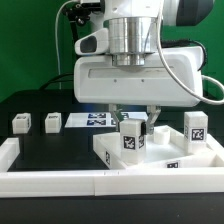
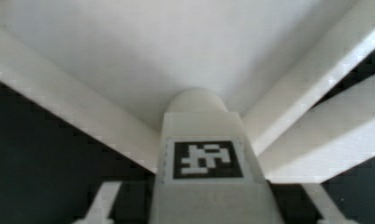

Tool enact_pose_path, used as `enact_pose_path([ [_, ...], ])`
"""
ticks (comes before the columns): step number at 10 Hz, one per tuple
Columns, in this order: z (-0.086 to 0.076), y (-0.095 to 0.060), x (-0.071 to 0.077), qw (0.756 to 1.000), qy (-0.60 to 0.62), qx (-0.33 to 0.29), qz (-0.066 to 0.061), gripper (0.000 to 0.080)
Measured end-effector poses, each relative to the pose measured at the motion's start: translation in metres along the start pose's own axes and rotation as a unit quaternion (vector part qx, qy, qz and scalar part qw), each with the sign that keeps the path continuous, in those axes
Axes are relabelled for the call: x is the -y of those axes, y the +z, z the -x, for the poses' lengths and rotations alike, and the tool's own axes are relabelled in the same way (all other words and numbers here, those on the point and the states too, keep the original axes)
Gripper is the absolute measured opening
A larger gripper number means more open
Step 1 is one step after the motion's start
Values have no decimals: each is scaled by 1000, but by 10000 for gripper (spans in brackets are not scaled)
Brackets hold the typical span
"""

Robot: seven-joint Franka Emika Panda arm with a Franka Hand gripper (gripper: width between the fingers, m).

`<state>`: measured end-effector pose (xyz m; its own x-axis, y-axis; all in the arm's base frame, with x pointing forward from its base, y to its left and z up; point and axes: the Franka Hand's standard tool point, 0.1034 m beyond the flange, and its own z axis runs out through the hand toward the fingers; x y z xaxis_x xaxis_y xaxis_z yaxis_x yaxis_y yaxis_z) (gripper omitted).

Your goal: Assemble square table

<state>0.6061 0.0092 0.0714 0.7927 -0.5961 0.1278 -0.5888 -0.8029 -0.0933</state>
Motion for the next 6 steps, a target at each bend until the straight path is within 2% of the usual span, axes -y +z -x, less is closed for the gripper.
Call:
enact_pose_path([
  [4,4,0,3,981,192,3,4,292],
  [6,4,0,3,972,234,4,0,292],
])
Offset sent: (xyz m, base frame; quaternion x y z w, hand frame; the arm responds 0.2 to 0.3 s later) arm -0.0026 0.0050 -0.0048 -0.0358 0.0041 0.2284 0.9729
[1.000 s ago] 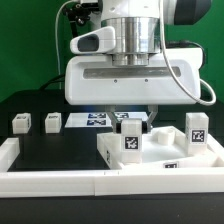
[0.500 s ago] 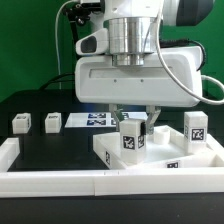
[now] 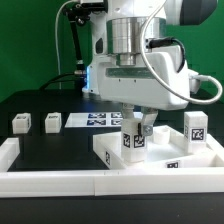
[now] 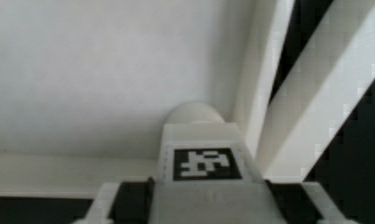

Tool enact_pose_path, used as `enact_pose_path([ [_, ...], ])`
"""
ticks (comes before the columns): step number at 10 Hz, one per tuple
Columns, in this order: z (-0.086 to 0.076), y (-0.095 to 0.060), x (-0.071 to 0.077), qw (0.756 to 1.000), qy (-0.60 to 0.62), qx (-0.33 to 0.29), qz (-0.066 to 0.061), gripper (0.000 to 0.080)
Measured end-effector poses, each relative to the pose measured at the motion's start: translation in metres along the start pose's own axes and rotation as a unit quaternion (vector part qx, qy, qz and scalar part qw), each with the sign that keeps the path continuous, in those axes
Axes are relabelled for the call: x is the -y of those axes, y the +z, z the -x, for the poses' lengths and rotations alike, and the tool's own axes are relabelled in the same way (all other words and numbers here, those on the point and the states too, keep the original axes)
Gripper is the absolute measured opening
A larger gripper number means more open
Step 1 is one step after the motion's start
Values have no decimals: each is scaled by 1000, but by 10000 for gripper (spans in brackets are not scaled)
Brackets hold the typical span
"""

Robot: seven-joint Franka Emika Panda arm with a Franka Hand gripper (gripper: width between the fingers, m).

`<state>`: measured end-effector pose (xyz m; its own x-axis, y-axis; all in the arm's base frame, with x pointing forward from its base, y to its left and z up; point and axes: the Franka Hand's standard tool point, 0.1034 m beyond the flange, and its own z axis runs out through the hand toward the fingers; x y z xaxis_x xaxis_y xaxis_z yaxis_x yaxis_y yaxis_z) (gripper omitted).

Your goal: Assemble square table

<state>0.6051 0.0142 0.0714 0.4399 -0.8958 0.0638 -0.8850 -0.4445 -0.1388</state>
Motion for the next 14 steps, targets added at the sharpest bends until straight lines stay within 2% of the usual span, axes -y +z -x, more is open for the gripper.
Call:
enact_pose_path([
  [1,0,0,0,1000,-10,0,0,353],
  [2,1,0,0,1000,-30,0,0,488],
  [3,1,0,0,999,-43,3,3,488],
  [4,2,0,1,996,-88,6,6,614],
  [7,4,-1,2,969,-248,8,4,648],
  [10,3,-2,2,925,-380,15,5,649],
  [14,-1,-2,0,848,-529,20,5,649],
])
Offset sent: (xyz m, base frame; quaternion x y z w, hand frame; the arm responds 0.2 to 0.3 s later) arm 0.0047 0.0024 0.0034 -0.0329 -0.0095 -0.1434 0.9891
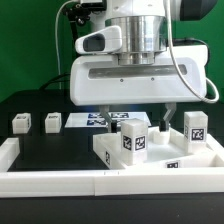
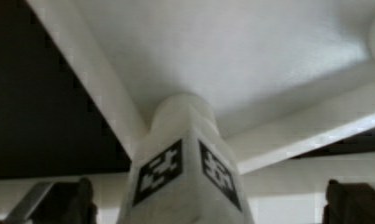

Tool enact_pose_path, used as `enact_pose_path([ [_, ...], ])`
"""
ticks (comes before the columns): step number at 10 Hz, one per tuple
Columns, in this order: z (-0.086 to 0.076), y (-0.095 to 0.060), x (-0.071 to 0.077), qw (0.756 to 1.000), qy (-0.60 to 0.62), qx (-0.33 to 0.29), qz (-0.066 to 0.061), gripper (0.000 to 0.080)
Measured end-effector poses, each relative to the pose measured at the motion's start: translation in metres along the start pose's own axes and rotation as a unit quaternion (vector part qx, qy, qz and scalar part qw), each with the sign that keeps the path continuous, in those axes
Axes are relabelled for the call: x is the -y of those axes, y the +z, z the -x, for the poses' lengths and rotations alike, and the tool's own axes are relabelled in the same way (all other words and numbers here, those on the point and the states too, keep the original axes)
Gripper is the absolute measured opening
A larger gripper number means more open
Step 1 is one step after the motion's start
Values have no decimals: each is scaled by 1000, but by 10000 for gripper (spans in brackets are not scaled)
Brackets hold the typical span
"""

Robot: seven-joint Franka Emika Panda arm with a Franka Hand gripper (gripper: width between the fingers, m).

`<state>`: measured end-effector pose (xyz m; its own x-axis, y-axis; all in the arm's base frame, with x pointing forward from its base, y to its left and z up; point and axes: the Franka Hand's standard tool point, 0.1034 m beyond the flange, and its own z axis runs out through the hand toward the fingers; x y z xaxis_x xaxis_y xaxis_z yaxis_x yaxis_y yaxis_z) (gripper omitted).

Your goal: Assemble square table

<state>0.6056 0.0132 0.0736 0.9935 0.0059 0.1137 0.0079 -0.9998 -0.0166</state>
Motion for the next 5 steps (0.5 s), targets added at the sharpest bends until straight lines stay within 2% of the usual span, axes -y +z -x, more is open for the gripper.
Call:
enact_pose_path([
  [3,0,0,-2,996,-92,1,6,649],
  [5,1,0,-5,987,-158,5,14,649],
])
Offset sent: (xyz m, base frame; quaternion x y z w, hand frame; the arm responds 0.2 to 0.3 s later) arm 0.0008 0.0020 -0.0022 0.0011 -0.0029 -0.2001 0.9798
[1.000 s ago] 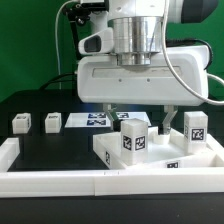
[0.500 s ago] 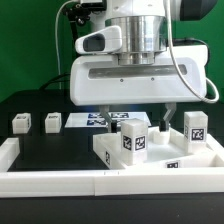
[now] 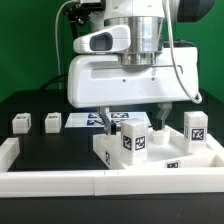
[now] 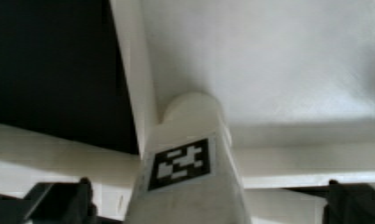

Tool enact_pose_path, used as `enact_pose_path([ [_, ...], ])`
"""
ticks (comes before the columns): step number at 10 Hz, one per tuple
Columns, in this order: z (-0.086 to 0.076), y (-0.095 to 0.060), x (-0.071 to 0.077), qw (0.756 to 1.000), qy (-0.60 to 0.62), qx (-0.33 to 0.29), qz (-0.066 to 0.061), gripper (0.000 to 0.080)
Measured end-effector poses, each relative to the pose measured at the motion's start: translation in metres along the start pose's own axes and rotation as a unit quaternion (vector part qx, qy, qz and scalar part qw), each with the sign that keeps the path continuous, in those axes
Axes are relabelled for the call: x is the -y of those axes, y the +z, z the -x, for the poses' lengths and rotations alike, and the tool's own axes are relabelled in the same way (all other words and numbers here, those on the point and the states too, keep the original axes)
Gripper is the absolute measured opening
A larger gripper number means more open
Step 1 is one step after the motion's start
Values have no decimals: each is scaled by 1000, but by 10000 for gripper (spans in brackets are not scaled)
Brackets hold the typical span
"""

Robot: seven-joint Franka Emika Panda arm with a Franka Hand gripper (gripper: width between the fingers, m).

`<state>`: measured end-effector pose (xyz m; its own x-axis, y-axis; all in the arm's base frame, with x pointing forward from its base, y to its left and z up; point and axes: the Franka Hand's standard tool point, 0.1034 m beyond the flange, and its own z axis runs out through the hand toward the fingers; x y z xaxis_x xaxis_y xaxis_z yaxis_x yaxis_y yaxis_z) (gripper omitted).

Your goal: Assemble square table

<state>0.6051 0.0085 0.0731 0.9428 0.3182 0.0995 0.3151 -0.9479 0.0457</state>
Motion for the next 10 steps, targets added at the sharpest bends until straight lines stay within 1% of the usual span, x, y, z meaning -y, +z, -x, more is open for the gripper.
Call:
enact_pose_path([
  [2,0,0,-2,999,-52,4,8,649],
  [3,1,0,-2,999,-44,4,8,521],
  [4,1,0,-2,999,-44,4,8,521],
  [5,1,0,-2,999,-44,4,8,382],
  [6,1,0,-2,999,-44,4,8,290],
  [10,1,0,-2,1000,-13,4,8,290],
])
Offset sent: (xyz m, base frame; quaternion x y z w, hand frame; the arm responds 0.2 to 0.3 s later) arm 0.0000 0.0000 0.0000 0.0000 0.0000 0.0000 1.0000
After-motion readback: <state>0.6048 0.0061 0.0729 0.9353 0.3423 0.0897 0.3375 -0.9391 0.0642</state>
